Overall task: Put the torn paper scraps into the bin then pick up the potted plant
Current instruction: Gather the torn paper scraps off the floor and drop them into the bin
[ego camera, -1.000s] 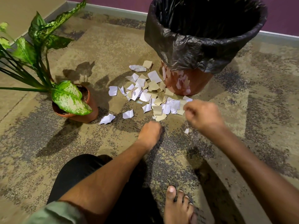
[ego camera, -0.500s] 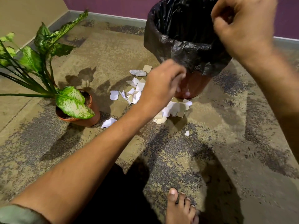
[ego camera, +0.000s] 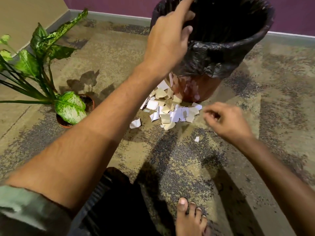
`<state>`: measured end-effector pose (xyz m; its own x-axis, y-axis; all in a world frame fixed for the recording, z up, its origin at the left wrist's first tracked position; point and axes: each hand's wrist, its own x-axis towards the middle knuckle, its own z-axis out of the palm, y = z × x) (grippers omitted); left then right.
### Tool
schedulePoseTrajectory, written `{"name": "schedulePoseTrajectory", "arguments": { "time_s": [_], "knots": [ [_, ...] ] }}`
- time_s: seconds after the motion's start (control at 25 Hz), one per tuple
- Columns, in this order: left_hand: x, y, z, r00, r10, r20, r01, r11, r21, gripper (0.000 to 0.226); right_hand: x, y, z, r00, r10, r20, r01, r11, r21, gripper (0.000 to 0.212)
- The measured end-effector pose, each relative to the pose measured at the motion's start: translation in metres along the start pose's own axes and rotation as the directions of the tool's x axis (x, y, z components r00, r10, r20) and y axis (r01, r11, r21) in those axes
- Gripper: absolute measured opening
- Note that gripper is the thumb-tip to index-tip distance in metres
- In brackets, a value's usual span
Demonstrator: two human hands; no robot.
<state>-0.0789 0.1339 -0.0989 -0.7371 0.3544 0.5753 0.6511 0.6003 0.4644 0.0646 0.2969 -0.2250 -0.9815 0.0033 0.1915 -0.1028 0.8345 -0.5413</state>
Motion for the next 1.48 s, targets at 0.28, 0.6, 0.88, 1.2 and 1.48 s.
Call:
{"name": "schedulePoseTrajectory", "arguments": {
  "time_s": [0.28,0.6,0.88,1.2,1.48],
  "knots": [
    [-0.094,-0.037,0.001,0.938,-0.121,-0.325,0.1,0.992,-0.08,0.041,-0.035,0.047,0.082,0.915,0.25,0.318,-0.205,0.964,-0.168,0.029],
    [-0.206,-0.098,0.005,0.908,-0.418,0.019,0.414,0.905,0.097,0.047,-0.025,0.023,0.079,0.957,0.228,0.18,-0.197,0.965,-0.173,0.015],
    [-0.232,-0.141,0.005,0.764,-0.638,0.099,0.616,0.766,0.183,0.062,0.031,-0.074,-0.058,0.84,-0.196,-0.507,0.268,0.961,0.073,0.01],
    [-0.258,-0.154,0.01,0.331,-0.92,0.208,0.808,0.391,0.44,0.124,0.094,-0.091,-0.086,0.778,-0.158,-0.608,0.221,0.975,0.028,0.018],
    [-0.253,-0.163,0.029,0.413,-0.886,0.211,0.784,0.463,0.412,0.115,0.045,-0.062,0.04,0.972,-0.105,0.212,0.117,0.992,-0.044,0.055]
  ]
}}
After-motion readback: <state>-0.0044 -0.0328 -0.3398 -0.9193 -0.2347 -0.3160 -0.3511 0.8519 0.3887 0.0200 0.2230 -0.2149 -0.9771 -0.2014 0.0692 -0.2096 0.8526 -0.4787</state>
